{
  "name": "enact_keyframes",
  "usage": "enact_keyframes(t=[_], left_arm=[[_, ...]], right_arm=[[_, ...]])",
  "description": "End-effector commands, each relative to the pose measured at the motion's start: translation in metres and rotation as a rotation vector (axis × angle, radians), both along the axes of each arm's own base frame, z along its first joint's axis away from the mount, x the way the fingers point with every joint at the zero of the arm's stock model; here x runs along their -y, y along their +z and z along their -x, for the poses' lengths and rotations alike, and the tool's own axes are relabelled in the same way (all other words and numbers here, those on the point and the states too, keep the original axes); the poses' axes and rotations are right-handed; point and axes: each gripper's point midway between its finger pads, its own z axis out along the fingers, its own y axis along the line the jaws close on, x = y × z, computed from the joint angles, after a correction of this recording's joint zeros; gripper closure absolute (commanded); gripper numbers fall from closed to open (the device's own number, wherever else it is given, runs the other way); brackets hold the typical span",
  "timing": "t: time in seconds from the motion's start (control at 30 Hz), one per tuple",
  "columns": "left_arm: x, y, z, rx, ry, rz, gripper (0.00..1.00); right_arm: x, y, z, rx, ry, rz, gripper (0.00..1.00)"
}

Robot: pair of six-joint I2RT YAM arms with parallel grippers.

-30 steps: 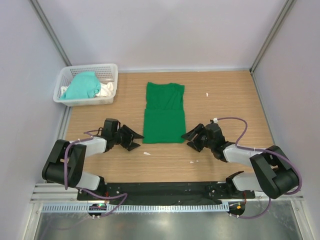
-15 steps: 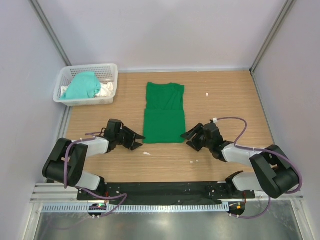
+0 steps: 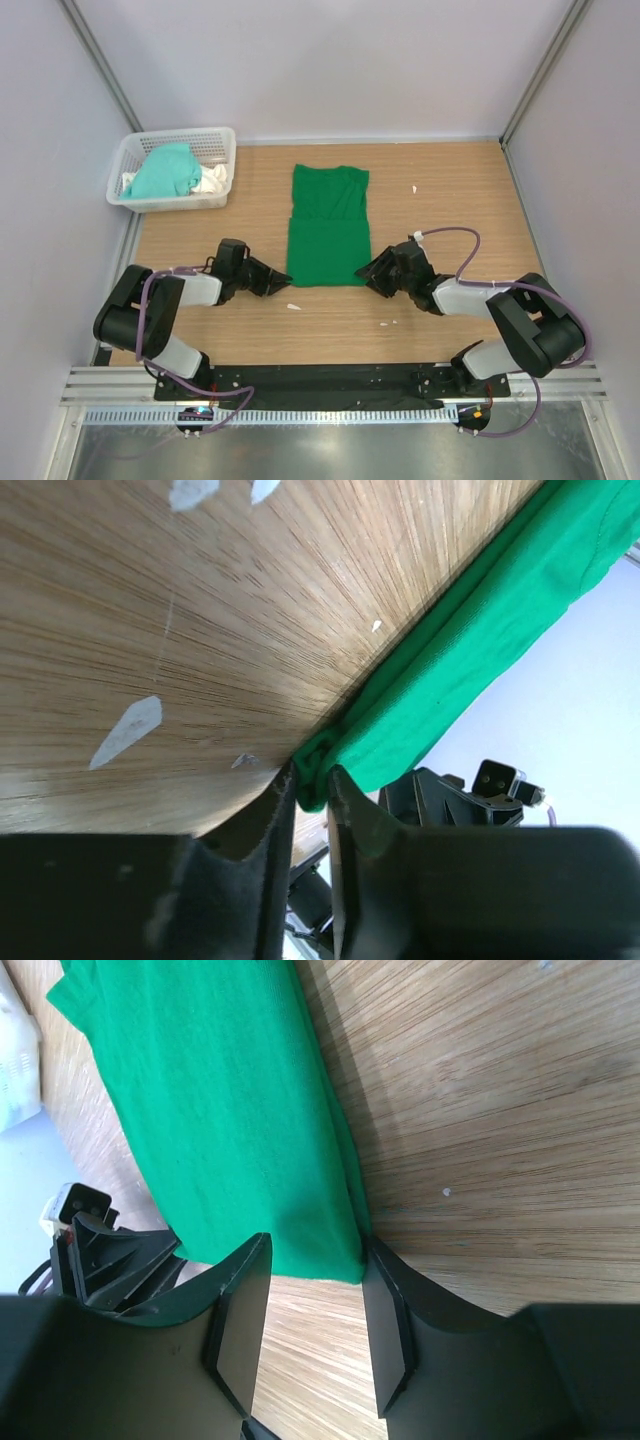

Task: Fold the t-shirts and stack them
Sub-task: Fold the tshirt

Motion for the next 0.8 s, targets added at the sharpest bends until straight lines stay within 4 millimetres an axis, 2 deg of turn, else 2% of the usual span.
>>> enact_keyframes(t=[0.0,0.07,0.1,0.13,0.17,0.27,0.4,0.5,0.63,0.67,0.77], left_arm=[[-0.020,-0.037,0.019,-0.091,0.035,-0.127,0.81],[-0.020,-0.036,0.018,-0.086,0.032,-0.124,0.85],[-0.019,-0.037,0.019,-0.088,0.029,-0.122,0.90],[-0.020,-0.037,0.019,-0.089,0.029,-0.123,0.97],[-0.020,-0.038,0.020,-0.091,0.027,-0.122,1.00],[-0.020,-0.036,0.025,-0.081,-0.007,-0.136,1.00],[-0.025,-0.027,0.033,-0.047,-0.059,-0.174,1.00],[-0.027,-0.012,0.039,0.011,-0.111,-0.196,1.00],[-0.030,-0.001,0.061,0.014,-0.184,-0.212,1.00],[-0.028,-0.003,0.072,-0.004,-0.208,-0.200,1.00],[-0.022,0.002,0.086,-0.003,-0.224,-0.152,1.00]], right_arm=[[0.013,-0.022,0.013,-0.054,0.010,0.106,0.53],[0.013,-0.025,0.013,-0.056,0.019,0.115,0.57],[0.012,-0.025,0.012,-0.048,0.025,0.118,0.61],[0.011,-0.028,0.012,-0.049,0.039,0.125,0.67],[0.011,-0.029,0.012,-0.041,0.058,0.136,0.81],[0.006,-0.032,0.015,-0.049,0.108,0.132,0.97],[0.006,-0.036,0.031,-0.068,0.200,0.160,0.99],[0.005,-0.032,0.044,-0.072,0.285,0.174,0.99],[0.000,-0.014,0.060,-0.048,0.390,0.180,0.99],[-0.003,-0.012,0.068,-0.053,0.420,0.181,0.99],[-0.007,0.001,0.088,-0.058,0.478,0.175,0.99]])
